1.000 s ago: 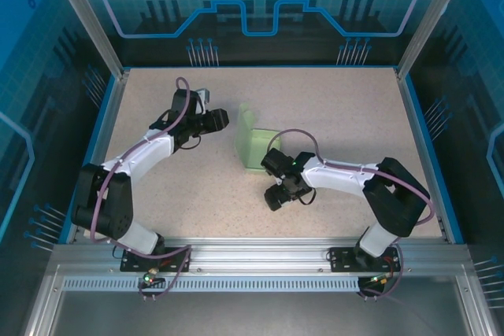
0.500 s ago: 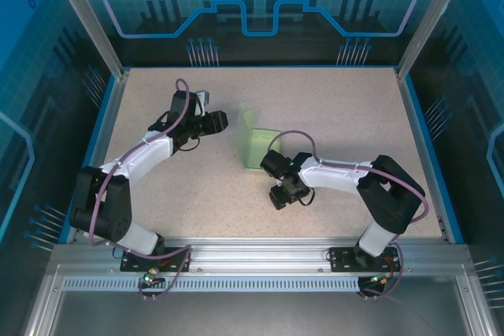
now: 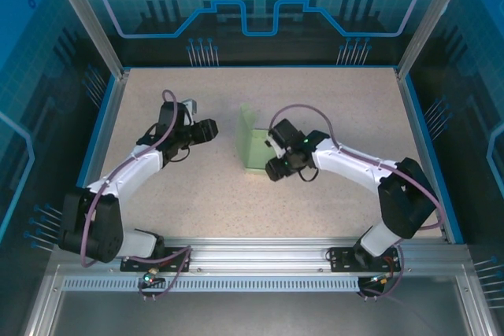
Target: Fold the paper box
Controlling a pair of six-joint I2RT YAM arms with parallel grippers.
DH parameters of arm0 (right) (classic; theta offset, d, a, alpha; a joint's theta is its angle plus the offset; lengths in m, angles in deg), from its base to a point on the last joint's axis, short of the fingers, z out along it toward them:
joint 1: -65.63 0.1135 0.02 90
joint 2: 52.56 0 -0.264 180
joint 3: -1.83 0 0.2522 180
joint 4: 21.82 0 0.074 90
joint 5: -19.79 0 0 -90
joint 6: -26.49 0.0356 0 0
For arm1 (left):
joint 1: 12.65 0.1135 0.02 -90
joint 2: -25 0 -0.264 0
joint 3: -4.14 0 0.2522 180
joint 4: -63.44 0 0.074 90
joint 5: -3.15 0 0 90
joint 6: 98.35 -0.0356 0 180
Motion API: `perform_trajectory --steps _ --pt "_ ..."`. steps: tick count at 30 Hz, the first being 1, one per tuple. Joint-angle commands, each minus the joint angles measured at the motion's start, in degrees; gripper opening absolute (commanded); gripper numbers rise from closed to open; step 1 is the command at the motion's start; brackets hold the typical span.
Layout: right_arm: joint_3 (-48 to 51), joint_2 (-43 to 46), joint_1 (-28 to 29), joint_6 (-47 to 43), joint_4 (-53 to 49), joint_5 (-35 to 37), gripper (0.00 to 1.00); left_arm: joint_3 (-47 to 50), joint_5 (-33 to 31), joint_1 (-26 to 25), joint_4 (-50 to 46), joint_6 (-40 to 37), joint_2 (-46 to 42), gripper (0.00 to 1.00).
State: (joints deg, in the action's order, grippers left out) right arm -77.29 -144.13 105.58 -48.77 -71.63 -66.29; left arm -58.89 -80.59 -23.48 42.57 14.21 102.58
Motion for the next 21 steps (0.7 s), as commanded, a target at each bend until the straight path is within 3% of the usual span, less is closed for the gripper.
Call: perform_trajectory --steps 1,9,21 --pt "-4.94 -3.63 -1.32 -7.86 4.15 -4.74 0.57 1.23 -0.46 0.88 0.37 0.3 -2.64 0.66" --pt "-17.14 -16.5 -2.99 -12.74 2.54 -4.84 0.56 3.49 0.34 2.37 0.87 1.07 -4.25 0.68" --pt "-21.94 -25.46 -3.56 -13.51 1.73 -1.97 0.6 4.38 0.94 2.67 1.24 1.53 -5.01 0.68"
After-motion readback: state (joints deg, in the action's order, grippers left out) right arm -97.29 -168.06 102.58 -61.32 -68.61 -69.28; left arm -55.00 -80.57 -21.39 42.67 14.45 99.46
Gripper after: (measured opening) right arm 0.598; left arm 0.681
